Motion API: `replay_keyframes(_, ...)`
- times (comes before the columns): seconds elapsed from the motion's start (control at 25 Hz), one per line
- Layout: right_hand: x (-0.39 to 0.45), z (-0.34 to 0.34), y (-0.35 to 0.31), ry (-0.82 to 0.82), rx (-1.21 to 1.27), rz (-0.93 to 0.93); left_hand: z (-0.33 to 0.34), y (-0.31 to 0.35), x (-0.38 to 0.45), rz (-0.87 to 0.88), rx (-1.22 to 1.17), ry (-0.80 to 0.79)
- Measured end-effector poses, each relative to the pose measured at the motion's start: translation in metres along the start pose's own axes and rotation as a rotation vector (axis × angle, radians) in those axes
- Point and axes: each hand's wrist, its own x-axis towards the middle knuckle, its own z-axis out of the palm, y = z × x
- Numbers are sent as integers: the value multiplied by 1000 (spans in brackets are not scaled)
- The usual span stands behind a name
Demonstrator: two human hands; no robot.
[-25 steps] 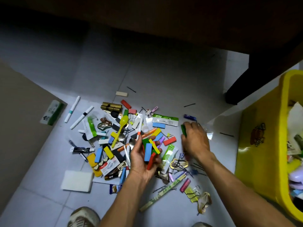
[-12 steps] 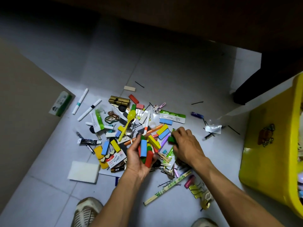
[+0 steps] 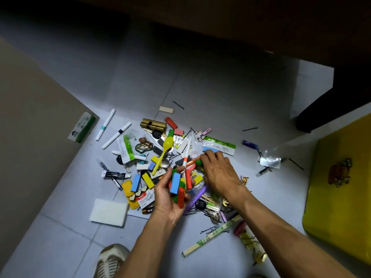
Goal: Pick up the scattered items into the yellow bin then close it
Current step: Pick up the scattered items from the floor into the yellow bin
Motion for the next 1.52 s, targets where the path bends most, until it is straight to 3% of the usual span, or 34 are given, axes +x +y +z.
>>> replay_keyframes(0.4,-7,16,-9,5,-63,68,-12,9,2,19,-35,8)
replay_keyframes(0.64,9,7,-18,-74,359,481,-15,4,0,15,-29,48)
replay_keyframes(0.8,3,6,-8,-64,396,447,-18,3,-1,18,-16,59)
replay_keyframes(1.0,-8,17,-21,-21,164,340,-21,1,0,23,-13,70)
replay_keyframes(1.08,-9,14,-15,0,297,385,-22,3,0,11,-32,73)
replay_keyframes(1.24,-12,-6,1,-61,968,522,-24,7,1,20,-67,88)
replay_keyframes(1.32,-19,-9,-6,-98,866,435,-23,9,1,33,-78,86)
replay_keyframes(1.4,-25,1,-19,-104,534,337,-22,9,-1,33,-58,88)
replay_keyframes(1.52,-23,14,-28,-11,329,343,-21,9,-3,33,-36,82)
